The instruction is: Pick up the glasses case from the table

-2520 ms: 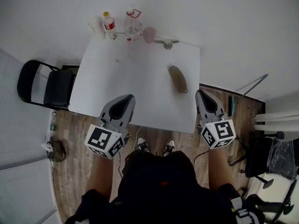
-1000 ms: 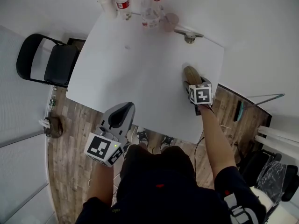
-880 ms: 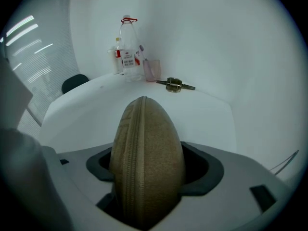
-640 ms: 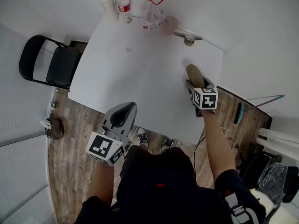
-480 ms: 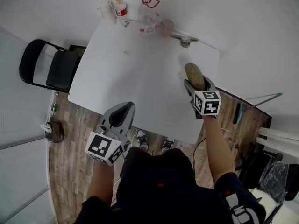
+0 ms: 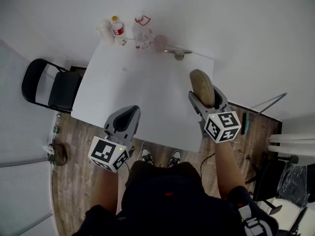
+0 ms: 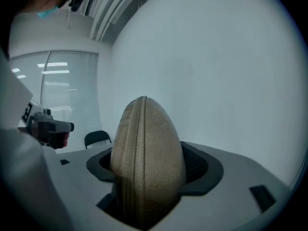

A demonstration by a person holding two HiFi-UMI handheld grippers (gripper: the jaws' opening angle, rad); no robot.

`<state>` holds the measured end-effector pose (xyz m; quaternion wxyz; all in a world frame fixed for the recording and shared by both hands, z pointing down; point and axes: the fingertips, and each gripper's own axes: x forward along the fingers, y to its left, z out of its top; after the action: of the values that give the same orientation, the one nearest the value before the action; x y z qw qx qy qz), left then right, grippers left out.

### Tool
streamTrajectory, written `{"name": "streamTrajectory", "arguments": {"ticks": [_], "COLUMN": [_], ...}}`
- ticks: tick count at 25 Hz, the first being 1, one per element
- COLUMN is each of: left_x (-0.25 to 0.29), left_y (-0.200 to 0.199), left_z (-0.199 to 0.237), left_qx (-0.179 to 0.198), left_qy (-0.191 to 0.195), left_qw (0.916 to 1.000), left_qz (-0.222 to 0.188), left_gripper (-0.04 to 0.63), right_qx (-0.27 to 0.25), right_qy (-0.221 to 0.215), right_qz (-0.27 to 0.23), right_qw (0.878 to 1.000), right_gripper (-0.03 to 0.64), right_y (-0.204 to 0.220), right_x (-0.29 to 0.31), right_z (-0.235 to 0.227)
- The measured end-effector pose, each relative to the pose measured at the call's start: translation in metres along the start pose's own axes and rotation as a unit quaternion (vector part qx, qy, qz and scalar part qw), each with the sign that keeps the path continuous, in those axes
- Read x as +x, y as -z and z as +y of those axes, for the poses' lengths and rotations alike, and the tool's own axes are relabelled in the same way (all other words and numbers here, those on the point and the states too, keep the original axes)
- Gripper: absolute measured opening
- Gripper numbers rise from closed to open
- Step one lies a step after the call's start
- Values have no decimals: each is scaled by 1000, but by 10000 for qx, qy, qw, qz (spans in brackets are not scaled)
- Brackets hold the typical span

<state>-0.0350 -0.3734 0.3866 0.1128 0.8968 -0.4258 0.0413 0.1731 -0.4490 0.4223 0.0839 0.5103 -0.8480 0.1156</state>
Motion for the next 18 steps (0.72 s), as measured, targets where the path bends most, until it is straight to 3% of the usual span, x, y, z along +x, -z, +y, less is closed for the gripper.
{"name": "streamTrajectory", "arguments": {"ticks": [5, 9, 18], "left_x": [-5, -3, -4], "left_y": [-25, -40, -65], "left_z": [-23, -27, -50], "left_qx": [201, 432, 509], "left_qy": [143, 138, 259], "left_qw": [9995, 9986, 9971], "left_qz": [-172, -280, -512], "left_gripper": [31, 31, 31], "right_qx": [-248, -857, -946], "right_qy": [-107, 31, 187], "right_qz": [-618, -1020, -1251], "right_qw": [9977, 9911, 9875], "right_gripper": [357, 357, 357], "right_y": [-55, -88, -105], "right_x": [-54, -91, -132], "right_z": [22, 34, 33]}}
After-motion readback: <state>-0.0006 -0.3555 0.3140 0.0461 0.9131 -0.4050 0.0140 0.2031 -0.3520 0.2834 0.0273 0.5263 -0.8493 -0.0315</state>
